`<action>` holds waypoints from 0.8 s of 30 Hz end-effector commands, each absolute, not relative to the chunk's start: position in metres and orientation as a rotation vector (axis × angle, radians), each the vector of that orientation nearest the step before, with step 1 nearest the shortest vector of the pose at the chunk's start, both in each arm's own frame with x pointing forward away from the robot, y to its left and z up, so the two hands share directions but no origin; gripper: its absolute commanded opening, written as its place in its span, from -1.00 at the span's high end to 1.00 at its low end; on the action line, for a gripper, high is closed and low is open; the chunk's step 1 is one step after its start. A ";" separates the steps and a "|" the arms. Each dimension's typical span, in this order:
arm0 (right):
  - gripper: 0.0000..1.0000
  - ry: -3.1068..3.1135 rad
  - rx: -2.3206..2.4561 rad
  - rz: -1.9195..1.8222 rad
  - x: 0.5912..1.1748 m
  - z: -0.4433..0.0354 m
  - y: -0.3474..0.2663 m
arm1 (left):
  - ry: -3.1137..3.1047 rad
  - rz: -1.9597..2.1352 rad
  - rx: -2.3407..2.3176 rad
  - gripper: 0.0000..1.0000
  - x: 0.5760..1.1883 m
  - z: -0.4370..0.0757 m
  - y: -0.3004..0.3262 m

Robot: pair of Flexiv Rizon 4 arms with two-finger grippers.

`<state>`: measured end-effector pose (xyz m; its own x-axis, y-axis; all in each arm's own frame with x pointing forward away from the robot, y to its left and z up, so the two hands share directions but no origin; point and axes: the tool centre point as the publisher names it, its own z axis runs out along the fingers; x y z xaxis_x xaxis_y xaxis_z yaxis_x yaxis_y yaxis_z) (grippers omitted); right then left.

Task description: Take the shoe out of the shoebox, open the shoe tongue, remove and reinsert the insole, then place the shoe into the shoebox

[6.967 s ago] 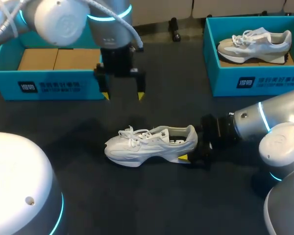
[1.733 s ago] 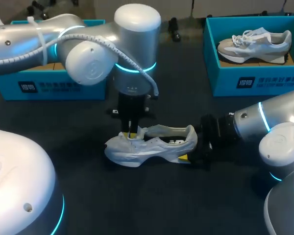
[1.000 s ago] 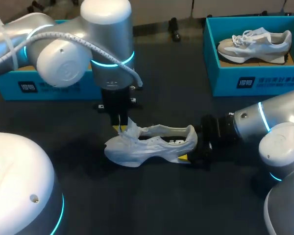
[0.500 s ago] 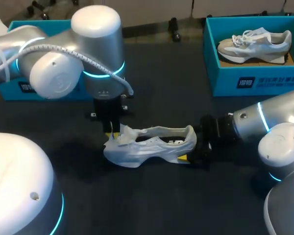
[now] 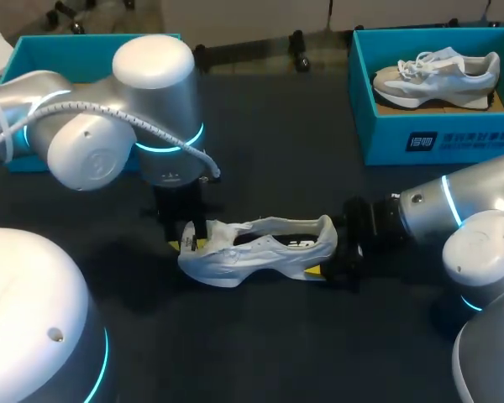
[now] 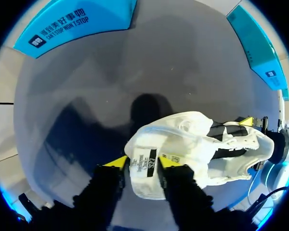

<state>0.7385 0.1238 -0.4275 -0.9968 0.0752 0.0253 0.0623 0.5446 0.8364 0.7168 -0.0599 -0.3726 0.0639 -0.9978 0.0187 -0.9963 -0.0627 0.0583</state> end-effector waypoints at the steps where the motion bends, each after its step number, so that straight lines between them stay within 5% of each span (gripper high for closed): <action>1: 1.00 2.750 0.124 1.482 0.738 -0.429 0.124 | -2.106 -0.021 2.233 -0.86 0.717 -0.374 -0.055; 3: 1.00 2.750 0.124 1.482 0.738 -0.429 0.124 | -2.118 -0.016 2.223 -1.00 0.716 -0.370 -0.056; 24: 1.00 2.750 0.124 1.482 0.738 -0.429 0.124 | -2.368 0.100 2.031 -1.00 0.740 -0.314 -0.096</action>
<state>0.7385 0.1236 -0.4276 -0.9968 0.0754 0.0254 0.0626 0.5447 0.8363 0.7397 -0.0915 -0.3208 -0.1488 -0.9864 0.0701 -0.9885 0.1465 -0.0365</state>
